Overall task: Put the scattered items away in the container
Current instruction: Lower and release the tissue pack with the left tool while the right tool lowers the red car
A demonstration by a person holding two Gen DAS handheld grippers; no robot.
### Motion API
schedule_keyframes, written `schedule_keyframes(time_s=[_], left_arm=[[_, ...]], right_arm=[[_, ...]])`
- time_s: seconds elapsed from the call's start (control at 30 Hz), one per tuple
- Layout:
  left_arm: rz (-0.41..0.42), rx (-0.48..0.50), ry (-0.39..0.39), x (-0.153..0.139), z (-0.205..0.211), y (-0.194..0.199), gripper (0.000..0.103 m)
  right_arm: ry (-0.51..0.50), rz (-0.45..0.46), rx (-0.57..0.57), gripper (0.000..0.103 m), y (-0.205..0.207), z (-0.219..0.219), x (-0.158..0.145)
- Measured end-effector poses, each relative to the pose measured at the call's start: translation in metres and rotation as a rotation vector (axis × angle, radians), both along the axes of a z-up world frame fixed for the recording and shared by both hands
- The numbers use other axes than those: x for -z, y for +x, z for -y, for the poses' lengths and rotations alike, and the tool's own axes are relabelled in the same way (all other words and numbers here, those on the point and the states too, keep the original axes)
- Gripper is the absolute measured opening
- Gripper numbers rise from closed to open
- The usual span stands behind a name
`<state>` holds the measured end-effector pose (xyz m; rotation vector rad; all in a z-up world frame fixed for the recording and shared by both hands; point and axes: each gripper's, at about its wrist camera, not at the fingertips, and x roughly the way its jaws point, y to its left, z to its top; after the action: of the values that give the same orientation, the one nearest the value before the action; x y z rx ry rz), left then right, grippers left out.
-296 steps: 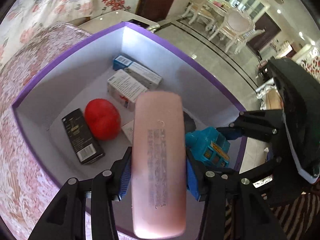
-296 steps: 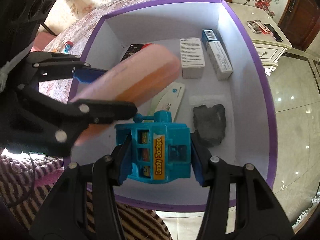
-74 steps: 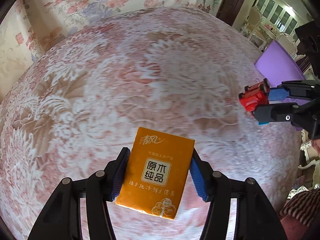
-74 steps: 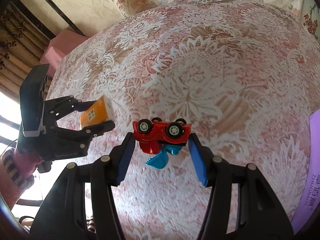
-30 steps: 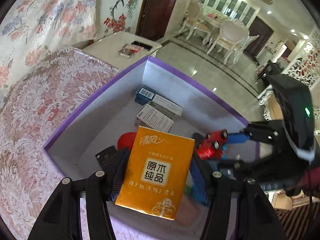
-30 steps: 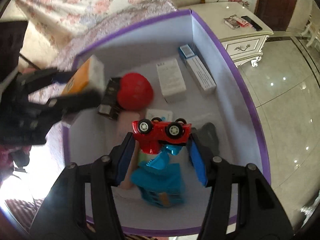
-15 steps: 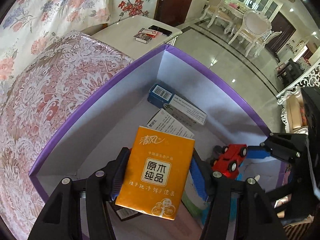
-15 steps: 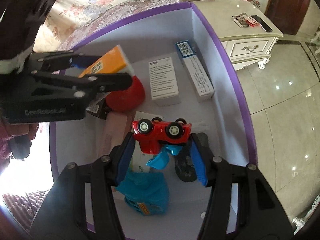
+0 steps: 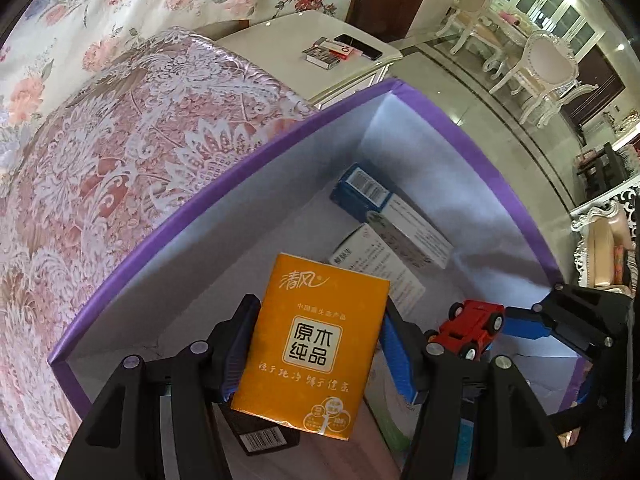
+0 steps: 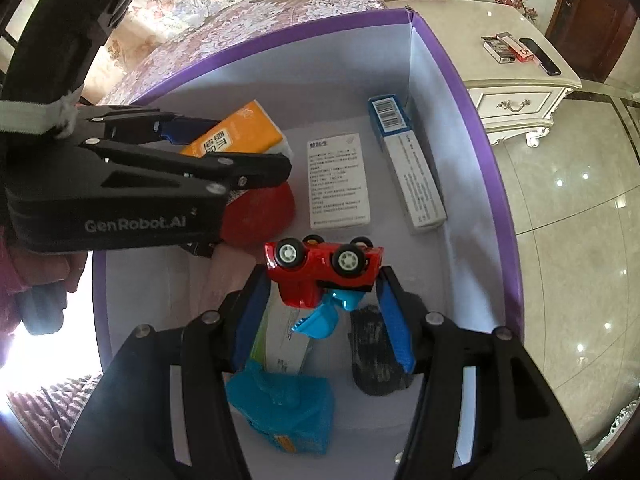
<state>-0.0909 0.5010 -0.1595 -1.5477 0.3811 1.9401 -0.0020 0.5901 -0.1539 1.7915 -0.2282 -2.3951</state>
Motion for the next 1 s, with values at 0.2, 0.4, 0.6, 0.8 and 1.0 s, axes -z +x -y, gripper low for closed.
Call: schedule_keyframes(time_s=[0.2, 0.4, 0.6, 0.8, 1.0], left_arm=[[-0.02, -0.014, -0.026, 0.005, -0.003, -0.006, 0.059], [-0.026, -0.04, -0.035, 0.01, -0.004, -0.014, 0.059], [-0.04, -0.05, -0.051, 0.013, -0.005, -0.02, 0.059], [-0.039, -0.052, -0.06, 0.015, -0.008, -0.023, 0.059], [-0.038, -0.021, -0.063, 0.018, -0.011, -0.026, 0.059]], right_arm=[[0.006, 0.018, 0.004, 0.058, -0.003, 0.0, 0.007], [0.013, 0.029, 0.005, 0.058, -0.005, 0.0, 0.01], [0.016, 0.033, 0.001, 0.058, -0.008, 0.001, 0.011], [0.017, 0.033, -0.009, 0.058, -0.013, 0.001, 0.013], [0.018, 0.032, -0.016, 0.058, -0.015, 0.002, 0.014]])
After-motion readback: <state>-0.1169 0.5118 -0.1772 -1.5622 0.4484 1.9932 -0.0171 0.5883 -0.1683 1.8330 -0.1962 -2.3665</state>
